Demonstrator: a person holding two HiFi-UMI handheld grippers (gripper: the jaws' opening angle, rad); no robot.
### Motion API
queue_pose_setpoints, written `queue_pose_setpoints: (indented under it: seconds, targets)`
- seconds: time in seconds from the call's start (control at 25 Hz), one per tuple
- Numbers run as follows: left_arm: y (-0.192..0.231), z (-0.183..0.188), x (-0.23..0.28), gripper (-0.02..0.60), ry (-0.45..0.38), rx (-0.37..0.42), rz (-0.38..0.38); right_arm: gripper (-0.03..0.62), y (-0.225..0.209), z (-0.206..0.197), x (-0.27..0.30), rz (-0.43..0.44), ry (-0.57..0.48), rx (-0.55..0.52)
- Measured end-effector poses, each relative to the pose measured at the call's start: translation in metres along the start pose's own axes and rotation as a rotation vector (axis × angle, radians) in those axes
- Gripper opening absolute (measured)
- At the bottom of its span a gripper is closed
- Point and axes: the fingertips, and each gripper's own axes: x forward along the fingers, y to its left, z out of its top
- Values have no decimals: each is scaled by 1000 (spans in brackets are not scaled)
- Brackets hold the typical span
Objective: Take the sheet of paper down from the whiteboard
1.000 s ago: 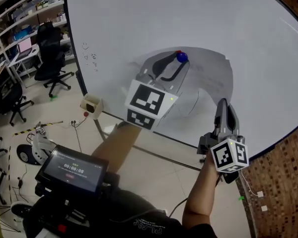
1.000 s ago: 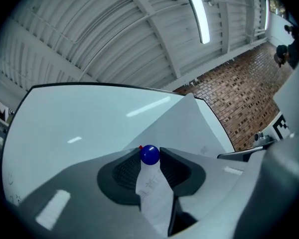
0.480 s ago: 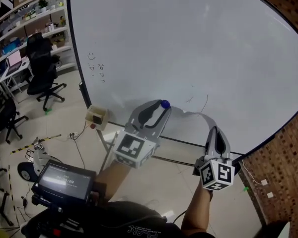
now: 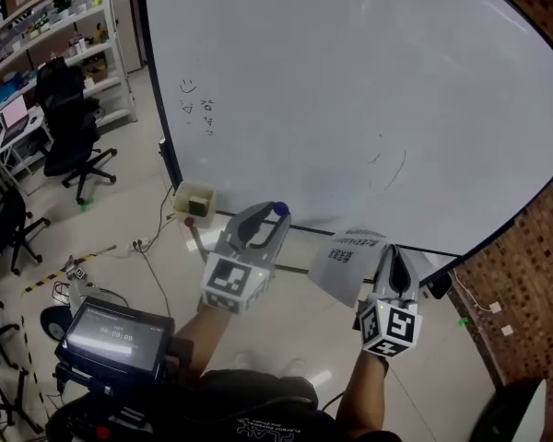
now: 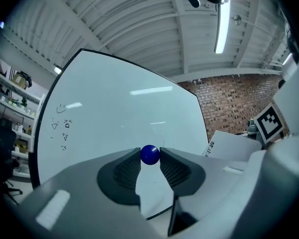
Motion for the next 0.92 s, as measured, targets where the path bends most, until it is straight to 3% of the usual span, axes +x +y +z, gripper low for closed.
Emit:
queue_pose_setpoints:
  seconds: [0.44, 0.72, 0.92]
  targets:
    - [-28, 3, -15, 121, -16, -40, -21, 12, 17, 11, -16, 33, -6, -39]
    - [-49, -1, 1, 121, -10, -42, -17, 12, 0, 13, -11, 35, -19, -56]
    - [-37, 2, -6, 121, -12, -55, -11, 12, 17, 22, -11, 51, -41, -67]
